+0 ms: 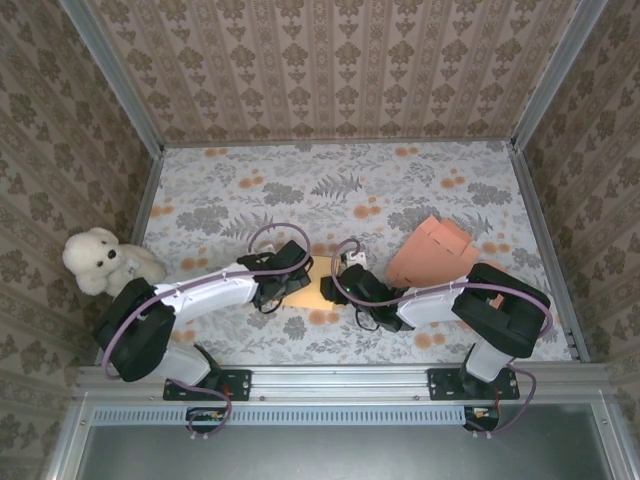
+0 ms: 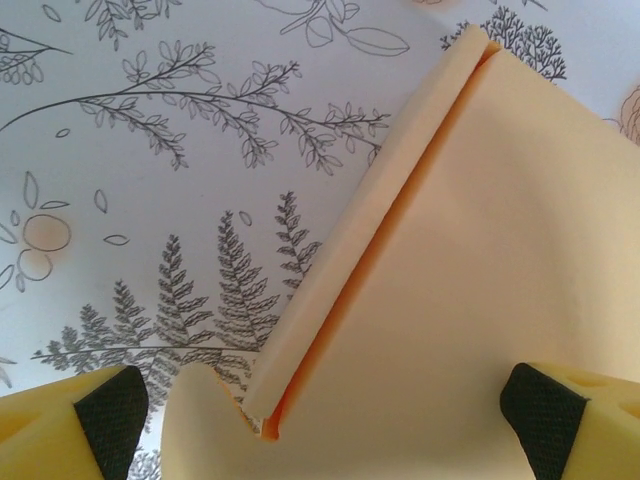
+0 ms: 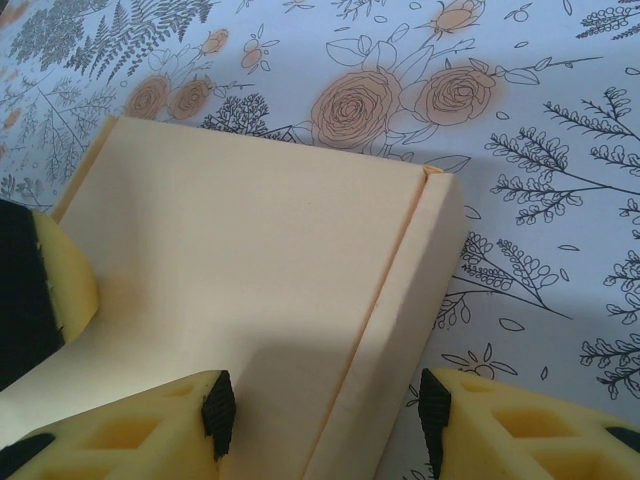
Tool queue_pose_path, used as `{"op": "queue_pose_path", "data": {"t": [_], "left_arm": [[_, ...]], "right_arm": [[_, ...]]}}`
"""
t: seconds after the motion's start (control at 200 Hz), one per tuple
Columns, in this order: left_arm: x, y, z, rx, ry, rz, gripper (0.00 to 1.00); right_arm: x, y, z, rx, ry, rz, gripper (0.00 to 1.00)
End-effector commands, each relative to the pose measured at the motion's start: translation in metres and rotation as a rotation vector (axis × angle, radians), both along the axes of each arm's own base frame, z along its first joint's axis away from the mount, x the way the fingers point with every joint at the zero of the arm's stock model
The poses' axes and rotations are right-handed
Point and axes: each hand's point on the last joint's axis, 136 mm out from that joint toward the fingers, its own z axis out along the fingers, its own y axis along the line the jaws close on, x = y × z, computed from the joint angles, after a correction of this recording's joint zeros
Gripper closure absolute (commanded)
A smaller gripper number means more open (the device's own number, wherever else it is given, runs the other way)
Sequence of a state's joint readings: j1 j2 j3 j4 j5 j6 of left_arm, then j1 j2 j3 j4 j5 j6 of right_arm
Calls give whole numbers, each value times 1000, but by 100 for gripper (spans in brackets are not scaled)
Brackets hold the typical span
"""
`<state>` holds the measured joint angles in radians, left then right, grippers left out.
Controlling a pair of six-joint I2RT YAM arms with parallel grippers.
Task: Fold the paper box
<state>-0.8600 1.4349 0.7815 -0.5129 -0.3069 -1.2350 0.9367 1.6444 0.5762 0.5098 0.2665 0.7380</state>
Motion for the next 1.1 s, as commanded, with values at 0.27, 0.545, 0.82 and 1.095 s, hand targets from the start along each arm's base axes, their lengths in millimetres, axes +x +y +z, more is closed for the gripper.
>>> {"op": "queue_pose_path", "data": {"t": [0.27, 0.545, 0.82, 1.095], "left_arm": [[-20, -45, 10, -108, 71, -25, 2], [-27, -59, 27, -192, 58, -25, 2], [-32, -56, 33, -256, 52, 20, 2], [-28, -12, 27, -107, -8, 56, 2]], "right_arm": [[-10, -11, -21, -49, 50, -11, 45], [-11, -9, -27, -40, 60, -10, 45], [-12, -9, -28, -36, 64, -13, 45], [-13, -7, -27, -35, 63, -5, 45]]}}
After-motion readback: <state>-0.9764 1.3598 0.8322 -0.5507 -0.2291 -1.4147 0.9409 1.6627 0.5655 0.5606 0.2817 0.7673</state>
